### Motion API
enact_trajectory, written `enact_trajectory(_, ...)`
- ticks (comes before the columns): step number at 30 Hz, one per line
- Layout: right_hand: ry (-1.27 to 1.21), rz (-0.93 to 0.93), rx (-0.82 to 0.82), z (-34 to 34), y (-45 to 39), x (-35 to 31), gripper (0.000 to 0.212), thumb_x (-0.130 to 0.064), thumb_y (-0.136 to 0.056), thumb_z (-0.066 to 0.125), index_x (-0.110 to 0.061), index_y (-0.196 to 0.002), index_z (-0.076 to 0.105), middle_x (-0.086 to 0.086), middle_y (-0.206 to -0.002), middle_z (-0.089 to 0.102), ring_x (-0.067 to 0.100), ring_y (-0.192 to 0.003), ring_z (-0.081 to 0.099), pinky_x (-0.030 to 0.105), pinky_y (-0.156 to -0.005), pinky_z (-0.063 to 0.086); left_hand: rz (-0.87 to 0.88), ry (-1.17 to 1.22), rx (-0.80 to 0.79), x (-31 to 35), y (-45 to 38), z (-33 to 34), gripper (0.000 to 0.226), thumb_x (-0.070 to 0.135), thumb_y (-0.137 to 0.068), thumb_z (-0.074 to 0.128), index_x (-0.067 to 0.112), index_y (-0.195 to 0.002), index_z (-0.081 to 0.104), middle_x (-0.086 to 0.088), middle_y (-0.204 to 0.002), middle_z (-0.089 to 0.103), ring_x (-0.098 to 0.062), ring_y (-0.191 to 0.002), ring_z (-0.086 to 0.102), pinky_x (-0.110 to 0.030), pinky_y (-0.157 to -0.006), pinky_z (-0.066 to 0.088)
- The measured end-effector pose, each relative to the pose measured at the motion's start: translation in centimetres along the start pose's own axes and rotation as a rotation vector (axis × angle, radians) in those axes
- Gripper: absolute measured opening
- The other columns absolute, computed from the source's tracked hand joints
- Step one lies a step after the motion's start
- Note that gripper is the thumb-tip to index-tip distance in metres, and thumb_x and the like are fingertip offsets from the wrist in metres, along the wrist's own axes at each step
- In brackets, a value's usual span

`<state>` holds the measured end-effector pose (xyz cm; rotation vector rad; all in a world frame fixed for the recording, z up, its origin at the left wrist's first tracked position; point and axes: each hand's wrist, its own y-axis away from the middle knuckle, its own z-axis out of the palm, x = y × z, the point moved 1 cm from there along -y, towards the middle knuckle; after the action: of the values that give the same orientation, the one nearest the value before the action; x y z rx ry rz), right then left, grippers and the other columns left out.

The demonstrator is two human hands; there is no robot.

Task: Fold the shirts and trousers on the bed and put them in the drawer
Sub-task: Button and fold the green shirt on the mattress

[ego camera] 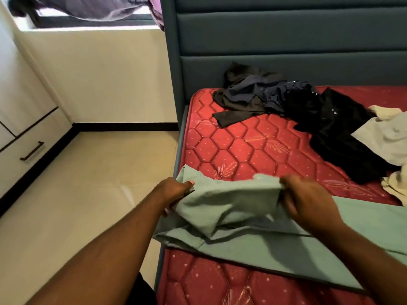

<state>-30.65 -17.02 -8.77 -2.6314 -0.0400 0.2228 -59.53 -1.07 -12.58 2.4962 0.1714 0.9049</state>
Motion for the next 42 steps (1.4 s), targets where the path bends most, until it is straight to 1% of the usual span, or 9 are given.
enact_trajectory(2, -0.081, 0.097, -0.382, -2.4, 4.5, -3.4, 0.042, -0.055, -0.077, 0.041, -0.035, -0.113, 0.047, -0.008, -0.082, 0.067, 0.020, -0.076, 0.069, 0.032, -0.067, 0.054, 0.061, -0.117, 0.146, 0.3, -1.3, 0.5, 0.062, 0.068, -0.083, 0.054, 0.010, -0.107, 0.054, -0.014, -0.104, 0.062, -0.035, -0.083, 0.064, -0.040, -0.062, 0.058)
enact_trajectory(5, -0.233, 0.258, -0.980, -3.3, 7.3, -5.6, 0.056, -0.082, -0.060, 0.051, -0.054, -0.108, 0.055, -0.020, -0.093, 0.064, -0.001, -0.088, 0.063, 0.022, -0.081, 0.051, 0.092, -0.190, 0.301, 0.6, -2.8, 1.3, 0.067, 0.070, -0.081, 0.052, 0.011, -0.114, 0.061, -0.013, -0.115, 0.064, -0.035, -0.100, 0.063, -0.034, -0.078, 0.050)
enact_trajectory(11, -0.398, 0.470, -0.357, 1.8, 2.0, -2.2, 0.019, -0.047, -0.085, 0.065, -0.030, -0.090, 0.069, -0.008, -0.083, 0.068, 0.007, -0.078, 0.064, 0.028, -0.073, 0.051, 0.189, 0.060, 0.242, 1.9, -4.8, 2.3, 0.045, 0.053, -0.083, 0.065, 0.013, -0.067, 0.054, -0.004, -0.070, 0.058, -0.027, -0.073, 0.059, -0.029, -0.060, 0.040)
enact_trajectory(17, -0.138, 0.433, -0.717, 9.6, 0.8, 3.9, 0.061, -0.059, -0.095, 0.039, -0.032, -0.149, 0.031, -0.002, -0.159, 0.025, 0.017, -0.145, 0.023, 0.045, -0.115, 0.019, 0.118, 0.336, 0.414, -1.5, -6.2, 2.7, 0.023, 0.030, -0.085, 0.070, 0.011, -0.074, 0.062, -0.007, -0.079, 0.064, -0.033, -0.082, 0.064, -0.031, -0.070, 0.052)
enact_trajectory(22, 0.004, 0.411, -0.720, 11.5, 3.2, 4.4, 0.066, -0.066, -0.094, 0.018, -0.040, -0.153, 0.002, -0.012, -0.162, -0.004, 0.016, -0.149, -0.006, 0.053, -0.116, -0.004, 0.066, 0.400, 0.374, -2.2, -8.0, 2.4, 0.030, 0.052, -0.070, 0.071, 0.022, -0.069, 0.065, -0.001, -0.083, 0.067, -0.030, -0.089, 0.063, -0.041, -0.085, 0.051)
enact_trajectory(28, 0.020, 0.402, -0.691, 11.7, 3.9, 4.5, 0.069, -0.071, -0.090, 0.010, -0.042, -0.152, -0.001, -0.014, -0.161, -0.007, 0.015, -0.149, -0.010, 0.053, -0.116, -0.007, 0.077, 0.323, 0.432, -2.8, -9.2, 2.2, 0.031, 0.033, -0.081, 0.075, 0.011, -0.064, 0.060, 0.003, -0.063, 0.057, -0.025, -0.073, 0.058, -0.044, -0.089, 0.047)
enact_trajectory(35, -0.051, 0.288, -0.538, 9.2, 2.9, 1.7, 0.078, -0.074, -0.086, 0.014, -0.032, -0.150, 0.028, -0.002, -0.161, 0.015, 0.020, -0.148, 0.012, 0.050, -0.117, 0.011, 0.306, 0.195, 0.690, -1.3, -4.0, 1.2, 0.019, 0.022, -0.089, 0.064, 0.020, -0.108, 0.061, -0.005, -0.110, 0.059, -0.021, -0.097, 0.059, -0.041, -0.087, 0.047)
enact_trajectory(38, -0.460, 0.225, -0.469, 7.1, 4.5, -2.7, 0.079, -0.078, -0.076, 0.037, -0.026, -0.132, 0.057, -0.004, -0.136, 0.056, 0.014, -0.125, 0.051, 0.035, -0.106, 0.040, 0.669, 0.279, 0.446, -1.5, 0.3, 1.6, 0.003, 0.016, -0.091, 0.064, 0.018, -0.090, 0.065, 0.004, -0.082, 0.064, 0.000, -0.072, 0.058, -0.023, -0.067, 0.049)
enact_trajectory(42, -0.174, 0.017, -0.639, 6.7, 7.2, -5.0, 0.067, -0.054, -0.079, 0.058, -0.035, -0.141, 0.042, -0.011, -0.145, 0.039, 0.016, -0.127, 0.045, 0.034, -0.102, 0.040, 0.619, -0.291, -0.008, -2.8, 2.6, 3.1, 0.053, 0.077, -0.076, 0.046, 0.033, -0.093, 0.069, 0.012, -0.092, 0.067, -0.006, -0.087, 0.061, -0.035, -0.078, 0.049)
